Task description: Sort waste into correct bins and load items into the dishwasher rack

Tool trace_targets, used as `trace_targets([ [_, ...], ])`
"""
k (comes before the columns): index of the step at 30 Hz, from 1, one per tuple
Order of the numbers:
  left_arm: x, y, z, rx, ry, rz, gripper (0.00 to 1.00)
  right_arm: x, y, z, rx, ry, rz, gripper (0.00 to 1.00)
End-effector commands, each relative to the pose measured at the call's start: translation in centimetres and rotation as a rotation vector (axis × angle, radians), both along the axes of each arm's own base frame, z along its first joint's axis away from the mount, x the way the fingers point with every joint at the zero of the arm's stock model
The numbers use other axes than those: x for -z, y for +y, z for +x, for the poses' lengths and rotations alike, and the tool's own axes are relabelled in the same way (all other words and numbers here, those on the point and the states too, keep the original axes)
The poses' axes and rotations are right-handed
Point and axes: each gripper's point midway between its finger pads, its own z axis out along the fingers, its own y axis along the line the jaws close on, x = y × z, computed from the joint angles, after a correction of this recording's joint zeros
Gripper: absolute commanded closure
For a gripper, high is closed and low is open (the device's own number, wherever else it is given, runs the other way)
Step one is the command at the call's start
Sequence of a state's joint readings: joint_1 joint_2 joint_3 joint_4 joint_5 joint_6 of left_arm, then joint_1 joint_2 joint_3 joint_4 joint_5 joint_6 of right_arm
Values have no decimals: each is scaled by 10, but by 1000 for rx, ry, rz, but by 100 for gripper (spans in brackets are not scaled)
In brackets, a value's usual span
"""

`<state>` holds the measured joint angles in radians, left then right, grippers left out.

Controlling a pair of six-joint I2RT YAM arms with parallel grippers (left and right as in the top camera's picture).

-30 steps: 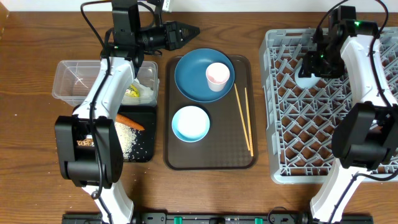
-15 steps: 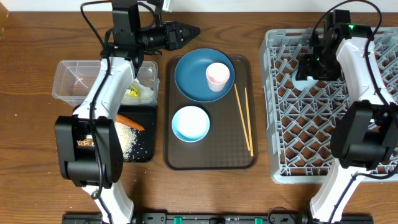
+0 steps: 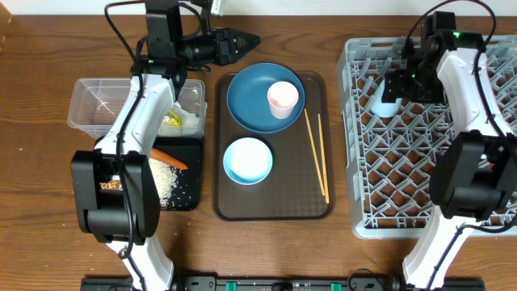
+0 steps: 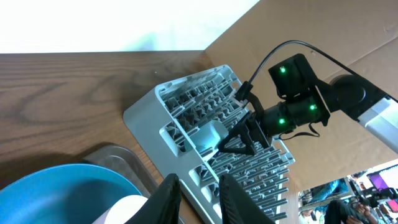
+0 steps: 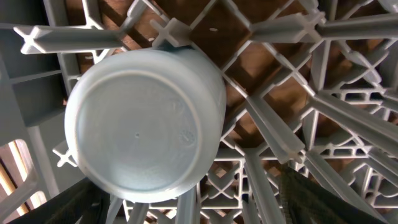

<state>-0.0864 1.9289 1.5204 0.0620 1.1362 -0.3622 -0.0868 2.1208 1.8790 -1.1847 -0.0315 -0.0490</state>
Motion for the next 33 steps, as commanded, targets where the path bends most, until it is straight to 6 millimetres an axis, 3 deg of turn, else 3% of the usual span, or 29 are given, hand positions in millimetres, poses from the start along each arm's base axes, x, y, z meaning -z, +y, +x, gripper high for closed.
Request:
trace_targets([
  [1, 6, 3, 6, -22, 7, 14, 80, -28, 2, 19, -23, -93, 7, 21],
  [7, 36, 4, 12, -137, 111, 113, 81, -78, 17, 41, -50, -248, 87, 20],
  [10, 59, 3, 15, -216, 139, 230, 81, -93, 22, 49, -64, -308, 112, 20],
  [16, 105, 4, 10, -363, 162, 533, 81, -95, 25, 53, -79, -328, 121, 21],
  [20, 111, -16, 3, -368, 94, 649, 81, -96, 25, 53, -85, -330, 119, 22],
  [28, 125, -21, -10, -418, 92, 796, 80, -94, 25, 51, -85, -319, 120, 22],
  [29, 127, -20, -12, -418, 100, 806, 66, -94, 25, 50, -84, -317, 120, 22],
  [30, 128, -18, -13, -418, 107, 813, 61, -94, 25, 50, -84, -316, 120, 22],
  [33, 132, -16, -17, -410, 125, 827, 59, -94, 25, 50, -84, -317, 120, 21],
])
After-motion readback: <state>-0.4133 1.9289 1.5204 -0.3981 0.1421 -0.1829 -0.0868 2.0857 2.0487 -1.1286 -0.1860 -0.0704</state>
